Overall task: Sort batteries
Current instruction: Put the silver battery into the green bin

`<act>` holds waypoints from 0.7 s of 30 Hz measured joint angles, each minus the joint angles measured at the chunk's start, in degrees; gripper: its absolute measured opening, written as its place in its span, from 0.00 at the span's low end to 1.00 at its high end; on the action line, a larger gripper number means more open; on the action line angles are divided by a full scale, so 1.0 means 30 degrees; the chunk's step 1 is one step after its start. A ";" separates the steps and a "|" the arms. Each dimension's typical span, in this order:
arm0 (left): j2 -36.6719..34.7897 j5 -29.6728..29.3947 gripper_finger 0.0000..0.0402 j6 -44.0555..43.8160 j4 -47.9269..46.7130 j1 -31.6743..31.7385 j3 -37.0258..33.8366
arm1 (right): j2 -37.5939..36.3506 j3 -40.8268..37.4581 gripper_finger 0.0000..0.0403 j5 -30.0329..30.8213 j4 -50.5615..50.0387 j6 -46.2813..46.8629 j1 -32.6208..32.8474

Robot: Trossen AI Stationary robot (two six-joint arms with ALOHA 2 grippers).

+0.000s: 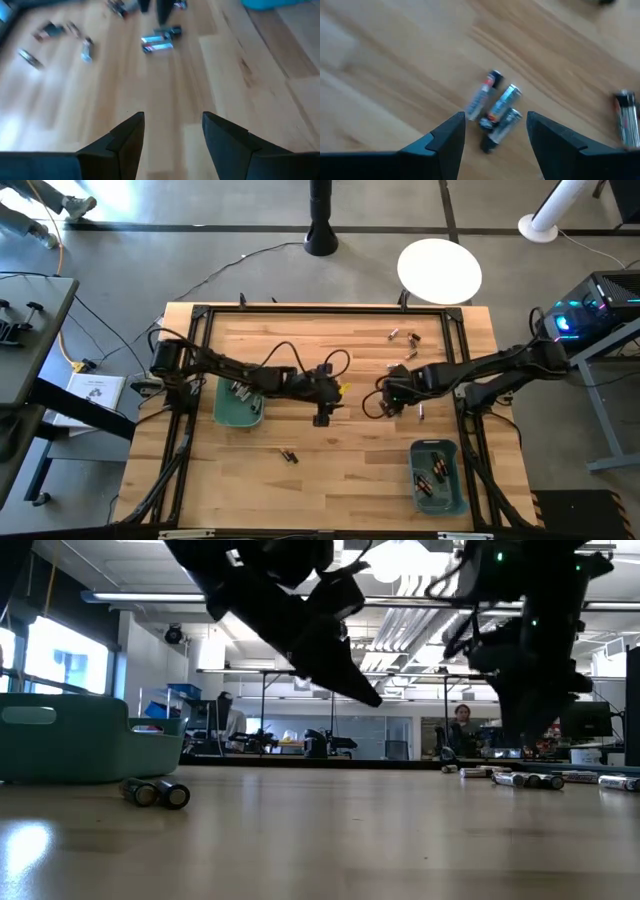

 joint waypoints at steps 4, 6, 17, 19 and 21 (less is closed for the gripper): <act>0.0091 -0.0684 0.47 -0.1258 -0.0706 -0.0319 -0.0389 | 0.0034 -0.0376 0.51 -0.0792 -0.0821 0.0397 -0.0939; 0.0091 -0.1012 0.47 -0.1552 -0.0493 -0.0425 -0.0626 | 0.0027 -0.0376 0.51 -0.1402 -0.1056 0.0402 -0.1075; 0.0084 -0.1809 0.47 -0.2806 0.1653 -0.0693 -0.1832 | 0.0027 -0.0376 0.51 -0.4450 -0.5558 0.1732 -0.1104; 0.0076 -0.1822 0.47 -0.2811 0.1666 -0.0741 -0.1922 | 0.0027 -0.0645 0.51 -0.4635 -0.6338 0.2015 -0.1104; 0.0076 -0.1827 0.47 -0.2809 0.1685 -0.0789 -0.1929 | 0.0027 -0.1210 0.51 -0.4899 -0.5643 0.1894 -0.1112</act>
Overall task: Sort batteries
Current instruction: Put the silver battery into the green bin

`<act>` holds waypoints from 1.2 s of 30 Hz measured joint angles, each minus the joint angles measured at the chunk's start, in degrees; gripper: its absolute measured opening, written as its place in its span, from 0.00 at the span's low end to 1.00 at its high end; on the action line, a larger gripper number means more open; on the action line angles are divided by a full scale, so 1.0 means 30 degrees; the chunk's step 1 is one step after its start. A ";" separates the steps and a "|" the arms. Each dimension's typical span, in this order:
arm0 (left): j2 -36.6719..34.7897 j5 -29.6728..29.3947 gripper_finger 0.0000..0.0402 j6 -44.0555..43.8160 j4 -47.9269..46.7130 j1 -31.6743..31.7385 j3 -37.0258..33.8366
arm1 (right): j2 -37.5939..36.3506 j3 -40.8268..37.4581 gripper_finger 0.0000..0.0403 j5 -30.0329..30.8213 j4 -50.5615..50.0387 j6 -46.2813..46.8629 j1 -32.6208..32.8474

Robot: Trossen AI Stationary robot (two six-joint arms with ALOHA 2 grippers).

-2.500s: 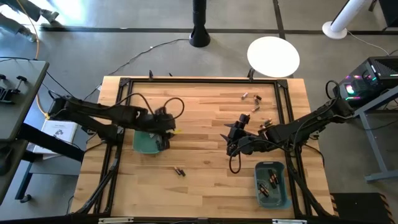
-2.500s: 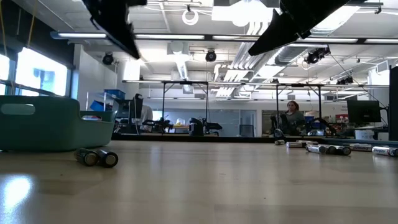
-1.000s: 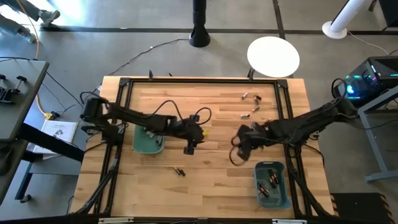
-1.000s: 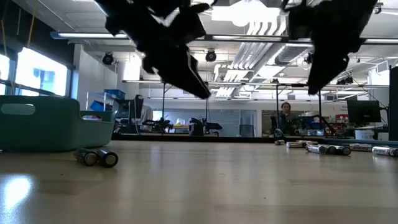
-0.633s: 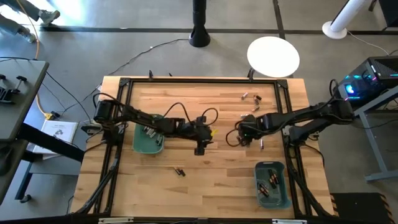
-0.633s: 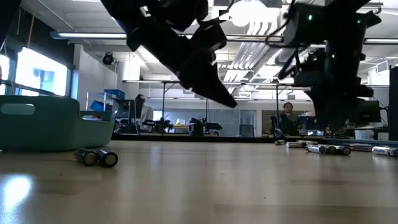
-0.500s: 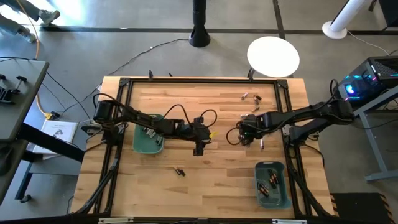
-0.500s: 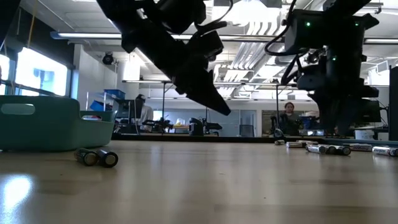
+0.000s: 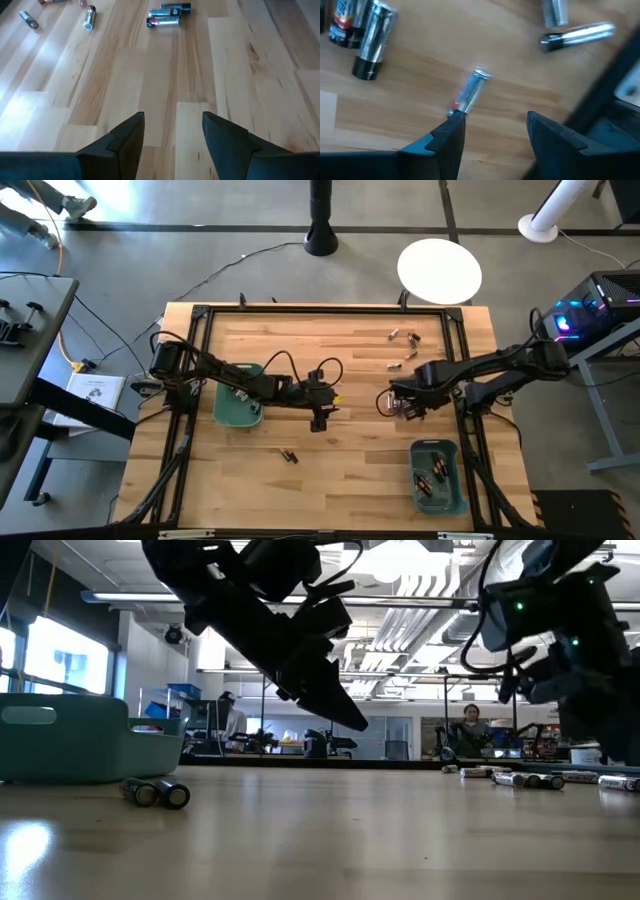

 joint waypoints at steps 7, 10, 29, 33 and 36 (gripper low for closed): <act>-0.0007 0.0000 0.47 0.0000 0.0342 -0.0143 0.0007 | 0.0002 -0.2289 0.51 -0.0828 0.4164 0.0071 -0.0015; -0.0007 0.0000 0.47 0.0008 0.0422 -0.0143 0.0007 | -0.0069 -0.2778 0.51 -0.0960 0.4621 0.0137 -0.0022; -0.0007 0.0000 0.47 -0.0377 0.0888 -0.0136 0.0007 | -0.0036 -0.3056 0.21 0.0222 0.5351 -0.0105 -0.0386; -0.0007 0.0000 0.47 -0.0648 0.0889 -0.0143 0.0007 | -0.0033 -0.3056 0.14 0.0395 0.5403 -0.0464 -0.0386; -0.0007 0.0000 0.47 -0.0656 0.0891 -0.0138 0.0007 | -0.0029 -0.3057 0.10 0.0431 0.5389 -0.0402 -0.0386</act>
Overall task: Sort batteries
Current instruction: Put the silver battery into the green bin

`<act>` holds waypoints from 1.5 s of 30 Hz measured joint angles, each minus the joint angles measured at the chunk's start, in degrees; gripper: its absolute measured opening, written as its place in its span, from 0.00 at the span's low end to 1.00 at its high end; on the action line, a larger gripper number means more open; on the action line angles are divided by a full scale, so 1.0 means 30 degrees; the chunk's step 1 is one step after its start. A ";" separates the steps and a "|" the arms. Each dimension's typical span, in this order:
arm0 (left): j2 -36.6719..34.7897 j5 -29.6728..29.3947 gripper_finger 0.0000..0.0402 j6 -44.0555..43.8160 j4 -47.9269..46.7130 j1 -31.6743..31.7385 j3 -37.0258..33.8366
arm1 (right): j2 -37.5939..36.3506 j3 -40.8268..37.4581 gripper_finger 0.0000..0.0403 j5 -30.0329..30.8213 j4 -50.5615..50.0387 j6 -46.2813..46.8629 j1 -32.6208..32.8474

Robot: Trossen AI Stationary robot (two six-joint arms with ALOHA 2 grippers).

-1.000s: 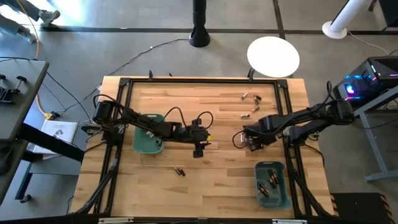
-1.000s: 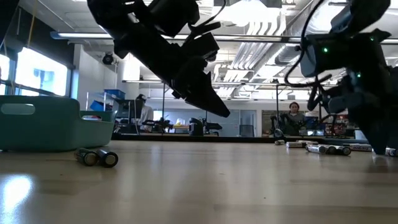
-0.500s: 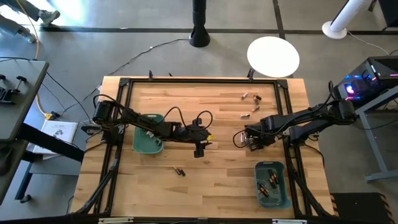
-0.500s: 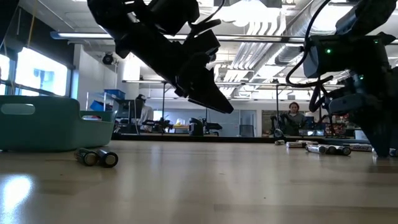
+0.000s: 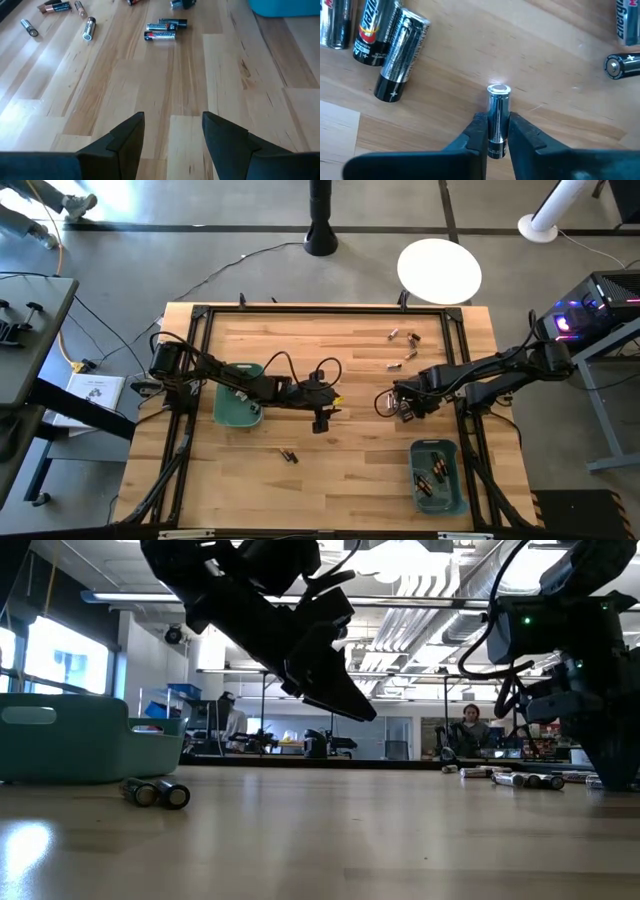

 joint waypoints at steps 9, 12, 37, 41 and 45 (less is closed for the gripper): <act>0.0000 0.0000 0.47 0.0000 -0.0017 -0.0003 0.0000 | -0.0004 0.0268 0.07 0.0264 -0.0409 -0.0273 0.0088; 0.0000 0.0000 0.47 0.0000 -0.0011 0.0002 0.0000 | -0.0293 0.0795 0.06 0.1449 -0.1156 -0.0412 0.0305; 0.0000 0.5780 0.47 0.2366 1.6049 0.0122 -0.3477 | -0.3818 -0.0017 0.06 0.6614 2.3096 -1.4615 0.4991; 0.0000 0.8095 0.47 0.5298 1.7132 -0.0506 -0.3065 | -0.3840 -0.0320 0.06 0.5709 2.5334 -1.5580 0.5115; 0.0000 0.8568 0.47 0.6684 1.7406 -0.1136 -0.2428 | -0.3832 -0.0349 0.06 0.5179 2.5767 -1.5986 0.5115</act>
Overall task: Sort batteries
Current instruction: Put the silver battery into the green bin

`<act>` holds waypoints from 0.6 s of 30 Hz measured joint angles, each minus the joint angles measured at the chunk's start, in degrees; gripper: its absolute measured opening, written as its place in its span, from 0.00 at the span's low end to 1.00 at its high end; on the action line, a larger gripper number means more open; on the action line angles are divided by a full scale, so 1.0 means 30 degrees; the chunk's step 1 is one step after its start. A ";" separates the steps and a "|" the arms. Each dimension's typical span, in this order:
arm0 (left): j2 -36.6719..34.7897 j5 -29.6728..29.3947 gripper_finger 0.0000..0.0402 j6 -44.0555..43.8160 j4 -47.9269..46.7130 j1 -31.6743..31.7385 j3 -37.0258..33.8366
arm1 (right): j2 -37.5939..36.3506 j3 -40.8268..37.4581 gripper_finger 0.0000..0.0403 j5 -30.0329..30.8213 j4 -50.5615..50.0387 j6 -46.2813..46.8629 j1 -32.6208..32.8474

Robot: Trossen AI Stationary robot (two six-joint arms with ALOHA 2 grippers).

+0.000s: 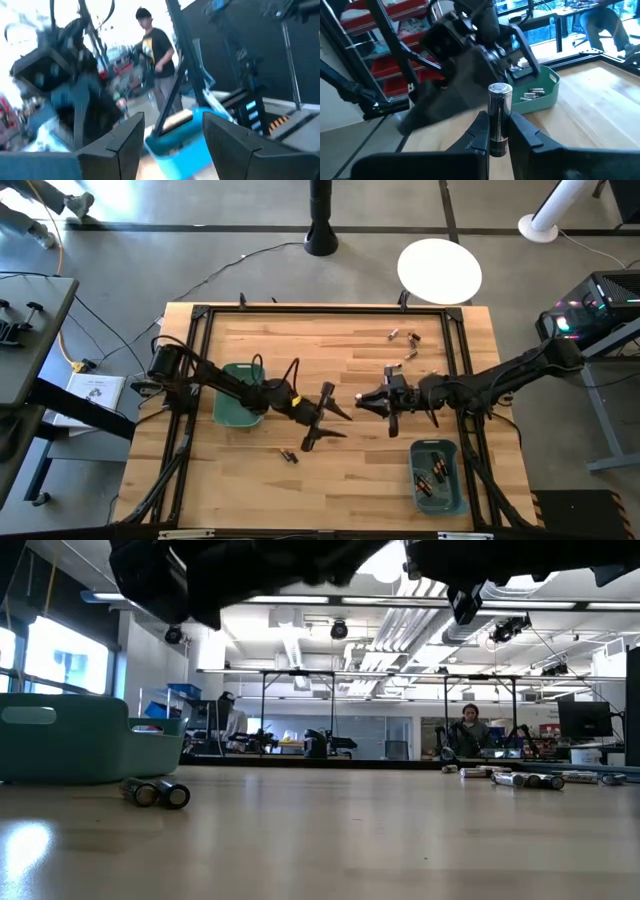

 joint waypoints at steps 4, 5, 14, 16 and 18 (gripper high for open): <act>-0.0098 -0.0227 0.47 0.0618 -0.0065 -0.0361 0.0329 | 0.0000 0.0000 0.06 -0.0335 -0.0005 0.0005 0.0000; -0.0187 -0.0554 0.47 0.0812 -0.0191 -0.0388 0.0359 | 0.0000 0.0000 0.06 -0.0349 -0.0027 0.0005 0.0000; -0.2796 -0.7788 0.59 -0.0340 -0.7554 -0.0238 0.1278 | 0.0029 0.0007 0.06 -0.0208 -0.0325 -0.0008 0.0000; -0.2987 -0.8589 0.61 -0.3290 -0.7734 0.0150 0.1371 | 0.0029 0.0011 0.06 0.0029 -0.0419 -0.0190 0.0000; -0.2940 -0.8373 0.61 -0.5515 -0.7738 0.0610 0.1401 | 0.0119 0.0022 0.06 0.0455 -0.0573 -0.0675 0.0000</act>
